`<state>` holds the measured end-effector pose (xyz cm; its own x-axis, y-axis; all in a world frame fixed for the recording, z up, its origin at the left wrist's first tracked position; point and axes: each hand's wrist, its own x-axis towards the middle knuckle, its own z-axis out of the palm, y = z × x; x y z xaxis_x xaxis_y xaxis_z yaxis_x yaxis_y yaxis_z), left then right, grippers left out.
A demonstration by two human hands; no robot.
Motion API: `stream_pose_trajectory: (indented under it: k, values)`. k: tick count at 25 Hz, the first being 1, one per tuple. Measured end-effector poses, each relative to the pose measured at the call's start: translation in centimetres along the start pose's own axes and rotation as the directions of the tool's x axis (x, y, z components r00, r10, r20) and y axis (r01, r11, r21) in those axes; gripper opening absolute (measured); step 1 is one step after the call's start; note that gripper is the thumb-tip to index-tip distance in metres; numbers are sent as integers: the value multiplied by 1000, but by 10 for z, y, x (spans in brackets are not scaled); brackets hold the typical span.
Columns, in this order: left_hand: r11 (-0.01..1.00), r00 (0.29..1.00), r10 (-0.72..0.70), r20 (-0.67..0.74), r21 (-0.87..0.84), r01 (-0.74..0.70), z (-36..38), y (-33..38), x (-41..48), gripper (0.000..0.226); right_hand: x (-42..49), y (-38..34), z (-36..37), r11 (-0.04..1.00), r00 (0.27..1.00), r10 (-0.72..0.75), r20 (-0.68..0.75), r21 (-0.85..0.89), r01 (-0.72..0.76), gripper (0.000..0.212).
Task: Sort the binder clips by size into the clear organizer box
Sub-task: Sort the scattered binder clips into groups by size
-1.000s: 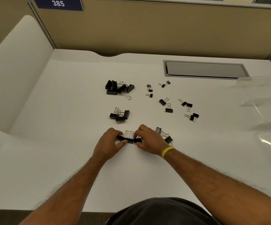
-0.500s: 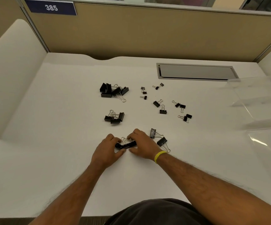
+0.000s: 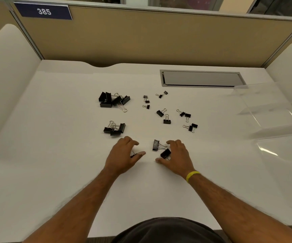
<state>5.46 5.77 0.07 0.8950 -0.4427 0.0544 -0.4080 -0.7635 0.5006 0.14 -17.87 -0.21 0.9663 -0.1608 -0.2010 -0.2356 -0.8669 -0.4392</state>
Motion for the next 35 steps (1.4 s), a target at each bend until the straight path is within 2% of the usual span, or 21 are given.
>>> stream_pose_trajectory:
  k: [2,5,8,11,13,15,17,18,21,23,24,26,31,33,35]
  values:
    - [997,987,42,152,58,-51,9,20,16,56,-1,3,2,1000,1000,-3,14,-1,3,74]
    - [989,948,37,318,124,-80,23,46,35,62,1,3,-1,999,1000,-12,29,45,11,54]
    - [991,947,49,319,105,-86,34,59,45,57,3,9,-6,995,997,-26,79,95,18,41]
    - [999,955,13,295,46,-28,40,66,50,47,5,18,-10,987,992,-65,110,153,47,40]
    - [999,969,-5,247,-31,13,42,64,50,46,6,24,-14,971,993,-57,99,235,33,38]
    - [987,984,-38,172,-146,63,43,61,47,47,6,26,-19,921,996,12,90,386,-46,35]
    - [922,981,-156,118,-338,187,41,61,43,46,6,25,-24,775,986,102,130,611,-161,32]
    - [844,964,-232,129,-465,266,39,63,42,41,7,23,-26,670,979,132,158,713,-206,31]
    - [454,895,-341,288,-783,425,31,70,41,27,12,15,-35,349,949,175,264,884,-310,20]
    - [215,858,-352,375,-860,463,25,72,39,34,15,8,-40,163,938,154,311,928,-335,15]
    - [141,844,-361,397,-871,471,23,72,38,37,16,6,-40,79,937,138,320,940,-333,16]
    - [71,823,-387,416,-876,476,20,73,36,40,19,0,-41,-50,937,118,327,945,-324,21]
    - [50,799,-445,405,-880,473,11,72,35,39,24,-12,-40,-231,941,81,329,924,-303,27]
    - [49,788,-468,400,-878,476,8,72,35,38,27,-18,-38,-254,942,75,328,920,-300,32]
    - [50,782,-488,388,-881,470,6,71,35,36,31,-26,-34,-202,944,65,324,931,-305,37]
